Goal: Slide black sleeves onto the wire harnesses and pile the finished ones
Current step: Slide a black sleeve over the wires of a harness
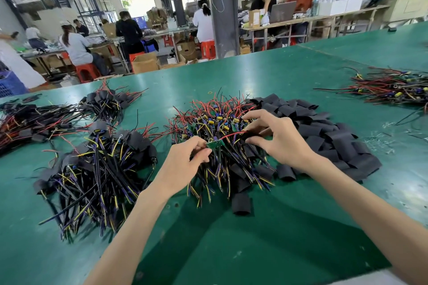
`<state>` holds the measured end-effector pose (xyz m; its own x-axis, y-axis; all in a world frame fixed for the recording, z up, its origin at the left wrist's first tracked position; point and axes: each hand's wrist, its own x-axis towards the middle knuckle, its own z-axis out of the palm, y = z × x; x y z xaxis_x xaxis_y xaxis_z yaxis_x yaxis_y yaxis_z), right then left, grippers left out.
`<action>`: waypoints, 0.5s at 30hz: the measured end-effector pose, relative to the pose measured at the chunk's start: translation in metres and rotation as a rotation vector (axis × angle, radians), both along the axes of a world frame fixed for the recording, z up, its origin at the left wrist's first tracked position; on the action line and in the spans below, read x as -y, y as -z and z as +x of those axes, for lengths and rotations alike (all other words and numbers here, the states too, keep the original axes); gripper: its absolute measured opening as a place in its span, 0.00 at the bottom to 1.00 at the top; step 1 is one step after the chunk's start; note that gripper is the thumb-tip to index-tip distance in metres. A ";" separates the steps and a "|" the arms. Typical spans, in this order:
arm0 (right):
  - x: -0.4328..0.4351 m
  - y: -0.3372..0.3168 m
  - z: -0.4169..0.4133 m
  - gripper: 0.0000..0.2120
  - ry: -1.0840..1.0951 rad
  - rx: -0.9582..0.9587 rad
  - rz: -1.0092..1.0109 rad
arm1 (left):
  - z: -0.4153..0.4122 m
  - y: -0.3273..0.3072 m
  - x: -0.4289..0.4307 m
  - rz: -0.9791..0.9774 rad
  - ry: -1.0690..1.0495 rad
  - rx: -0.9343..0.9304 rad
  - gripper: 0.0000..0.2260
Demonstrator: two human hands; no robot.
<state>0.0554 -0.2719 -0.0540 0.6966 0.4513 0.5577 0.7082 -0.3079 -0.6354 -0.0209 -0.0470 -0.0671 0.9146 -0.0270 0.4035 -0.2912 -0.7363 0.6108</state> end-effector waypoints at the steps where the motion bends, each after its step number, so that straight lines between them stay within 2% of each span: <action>1: 0.000 0.001 0.000 0.22 -0.010 -0.003 -0.025 | -0.002 0.000 0.001 -0.004 0.002 -0.002 0.05; 6: 0.000 0.003 0.001 0.24 -0.058 0.012 -0.104 | -0.006 -0.003 0.006 -0.088 0.009 -0.065 0.07; 10: 0.000 0.004 0.001 0.19 -0.089 -0.001 -0.114 | -0.007 -0.005 0.008 -0.209 0.065 -0.104 0.07; 15: -0.001 0.007 -0.001 0.13 -0.108 -0.045 -0.069 | -0.004 -0.003 0.010 -0.143 0.033 -0.020 0.04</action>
<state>0.0541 -0.2707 -0.0607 0.6660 0.5609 0.4919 0.7104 -0.2757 -0.6475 -0.0252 -0.0572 -0.0646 0.9219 -0.0010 0.3874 -0.3009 -0.6319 0.7143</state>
